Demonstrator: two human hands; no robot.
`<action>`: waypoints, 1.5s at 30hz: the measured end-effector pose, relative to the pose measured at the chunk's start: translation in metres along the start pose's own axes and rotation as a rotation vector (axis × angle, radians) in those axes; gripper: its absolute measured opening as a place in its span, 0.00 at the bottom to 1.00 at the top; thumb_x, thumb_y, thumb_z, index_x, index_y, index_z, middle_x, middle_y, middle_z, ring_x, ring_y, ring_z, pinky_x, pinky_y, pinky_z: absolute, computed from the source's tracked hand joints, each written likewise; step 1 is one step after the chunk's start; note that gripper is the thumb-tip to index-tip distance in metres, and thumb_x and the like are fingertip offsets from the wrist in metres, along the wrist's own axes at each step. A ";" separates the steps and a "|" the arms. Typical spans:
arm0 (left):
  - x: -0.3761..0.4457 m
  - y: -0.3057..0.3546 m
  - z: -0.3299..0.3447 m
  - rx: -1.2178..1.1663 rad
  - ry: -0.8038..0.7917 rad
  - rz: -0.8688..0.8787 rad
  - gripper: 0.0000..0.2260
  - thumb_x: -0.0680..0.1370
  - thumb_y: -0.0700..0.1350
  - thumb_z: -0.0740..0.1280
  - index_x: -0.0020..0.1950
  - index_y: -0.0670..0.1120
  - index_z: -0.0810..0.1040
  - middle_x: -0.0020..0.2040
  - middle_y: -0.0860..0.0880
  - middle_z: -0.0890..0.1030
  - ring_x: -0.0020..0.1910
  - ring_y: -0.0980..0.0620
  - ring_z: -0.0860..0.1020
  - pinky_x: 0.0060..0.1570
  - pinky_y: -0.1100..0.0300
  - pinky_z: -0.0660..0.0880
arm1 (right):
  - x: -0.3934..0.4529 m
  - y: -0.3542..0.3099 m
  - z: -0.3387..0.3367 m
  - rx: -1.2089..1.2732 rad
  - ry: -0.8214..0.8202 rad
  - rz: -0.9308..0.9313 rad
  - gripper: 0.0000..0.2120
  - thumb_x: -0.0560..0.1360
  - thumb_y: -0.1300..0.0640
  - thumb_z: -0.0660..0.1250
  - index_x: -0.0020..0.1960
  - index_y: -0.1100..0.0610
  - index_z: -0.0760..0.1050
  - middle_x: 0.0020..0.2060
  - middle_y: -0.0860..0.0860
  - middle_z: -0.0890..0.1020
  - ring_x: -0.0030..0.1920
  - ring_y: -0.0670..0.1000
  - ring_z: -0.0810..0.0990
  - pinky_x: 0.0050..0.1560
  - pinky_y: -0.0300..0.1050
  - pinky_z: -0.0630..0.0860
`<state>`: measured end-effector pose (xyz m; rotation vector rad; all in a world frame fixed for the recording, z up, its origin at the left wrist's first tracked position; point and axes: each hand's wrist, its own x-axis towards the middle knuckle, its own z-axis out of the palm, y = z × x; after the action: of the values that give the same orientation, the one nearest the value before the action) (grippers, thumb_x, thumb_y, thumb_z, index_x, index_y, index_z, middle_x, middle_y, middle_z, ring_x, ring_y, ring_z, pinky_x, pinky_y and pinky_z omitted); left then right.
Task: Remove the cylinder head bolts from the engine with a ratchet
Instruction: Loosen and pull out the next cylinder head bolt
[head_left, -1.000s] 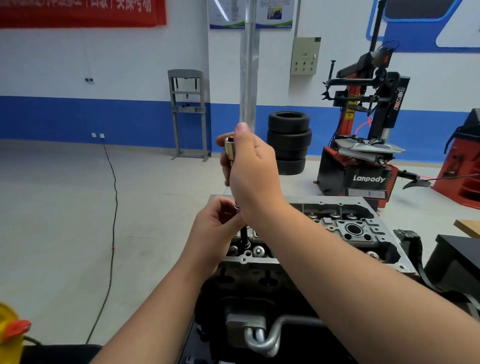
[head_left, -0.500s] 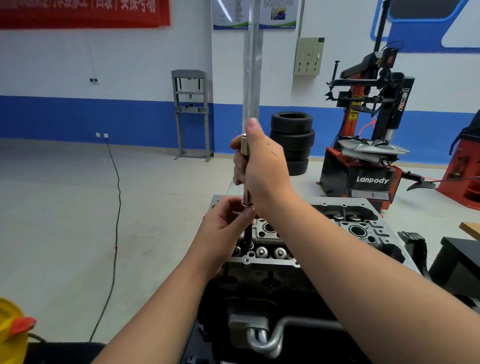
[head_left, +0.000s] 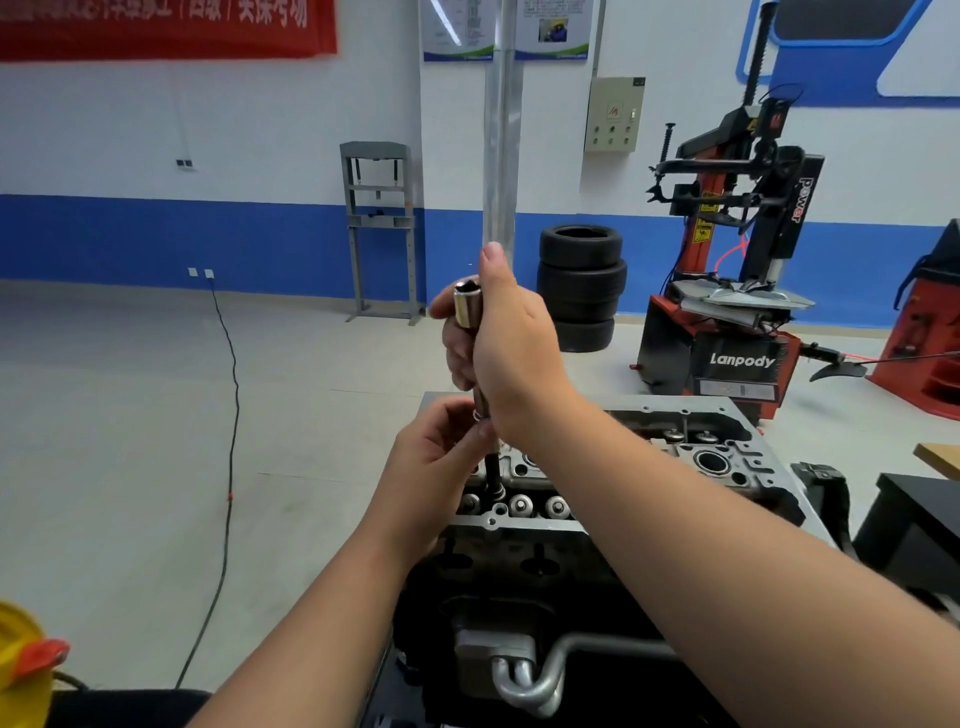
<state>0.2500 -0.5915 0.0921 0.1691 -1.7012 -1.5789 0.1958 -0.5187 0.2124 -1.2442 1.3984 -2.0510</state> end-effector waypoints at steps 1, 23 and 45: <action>0.000 0.000 -0.001 0.010 -0.025 -0.002 0.11 0.76 0.59 0.70 0.55 0.58 0.84 0.51 0.46 0.86 0.50 0.50 0.80 0.54 0.50 0.75 | -0.001 0.002 0.001 0.004 0.003 -0.029 0.29 0.81 0.36 0.53 0.38 0.60 0.72 0.23 0.47 0.67 0.23 0.46 0.63 0.25 0.40 0.61; 0.003 0.001 0.000 -0.004 0.057 -0.017 0.10 0.70 0.60 0.76 0.47 0.57 0.85 0.44 0.49 0.86 0.47 0.50 0.83 0.54 0.46 0.79 | 0.005 0.007 -0.008 -0.095 0.033 -0.093 0.22 0.84 0.43 0.55 0.44 0.58 0.76 0.30 0.48 0.77 0.30 0.48 0.74 0.31 0.43 0.73; -0.003 0.009 0.001 0.080 -0.064 -0.075 0.12 0.79 0.61 0.63 0.55 0.61 0.84 0.49 0.51 0.86 0.56 0.45 0.84 0.61 0.38 0.76 | 0.014 0.008 -0.006 0.101 -0.109 0.099 0.28 0.74 0.29 0.58 0.30 0.51 0.69 0.24 0.46 0.64 0.24 0.47 0.58 0.24 0.38 0.57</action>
<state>0.2546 -0.5873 0.0987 0.2277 -1.8281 -1.5860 0.1820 -0.5292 0.2107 -1.2008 1.2662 -1.9323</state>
